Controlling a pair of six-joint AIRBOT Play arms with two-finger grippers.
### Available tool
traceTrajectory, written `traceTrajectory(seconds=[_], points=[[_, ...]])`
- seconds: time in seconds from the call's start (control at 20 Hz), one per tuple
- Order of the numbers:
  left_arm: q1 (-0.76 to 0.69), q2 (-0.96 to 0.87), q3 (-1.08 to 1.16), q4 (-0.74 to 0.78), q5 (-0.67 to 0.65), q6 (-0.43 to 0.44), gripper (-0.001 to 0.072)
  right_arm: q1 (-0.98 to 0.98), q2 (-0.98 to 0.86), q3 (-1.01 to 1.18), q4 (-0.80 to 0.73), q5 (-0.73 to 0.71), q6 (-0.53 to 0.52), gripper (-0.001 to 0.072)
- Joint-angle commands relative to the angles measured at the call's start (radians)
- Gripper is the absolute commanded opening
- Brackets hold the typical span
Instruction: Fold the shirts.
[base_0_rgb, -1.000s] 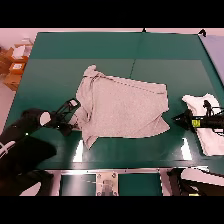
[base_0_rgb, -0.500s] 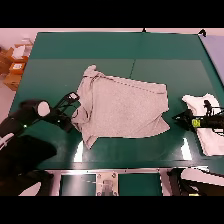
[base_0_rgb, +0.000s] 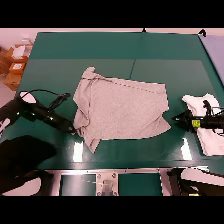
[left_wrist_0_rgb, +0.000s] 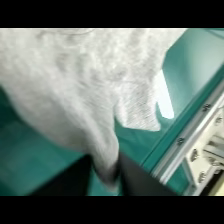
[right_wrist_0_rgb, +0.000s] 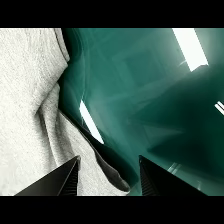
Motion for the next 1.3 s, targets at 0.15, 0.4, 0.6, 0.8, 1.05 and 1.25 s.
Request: traceTrajectory(seconds=[0.15,0.4,0.6,0.8,1.05,1.25], points=[[0.032,-0.069,0.019,0.053,-0.002,-0.023,0.0646,0.000,-0.001,-0.001,-0.013,0.002,0.005,0.0447],[0.032,-0.069,0.018,0.068,0.034,-0.027,0.0054,0.000,-0.022,-0.006,-0.048,0.007,0.005,0.0448],[0.032,-0.069,0.019,0.092,0.029,-0.029,0.0026,0.000,-0.066,-0.005,-0.092,0.021,0.005,0.0516],[0.032,-0.069,0.019,0.093,0.030,-0.029,0.0026,0.001,-0.096,-0.005,-0.095,0.030,0.005,0.0514],[0.032,-0.069,0.019,0.091,0.030,-0.029,0.0026,0.001,-0.172,-0.005,-0.101,0.097,0.004,0.0484],[0.032,-0.069,0.019,0.089,0.030,-0.029,0.0026,0.006,-0.183,-0.005,-0.119,0.115,-0.006,0.0482]])
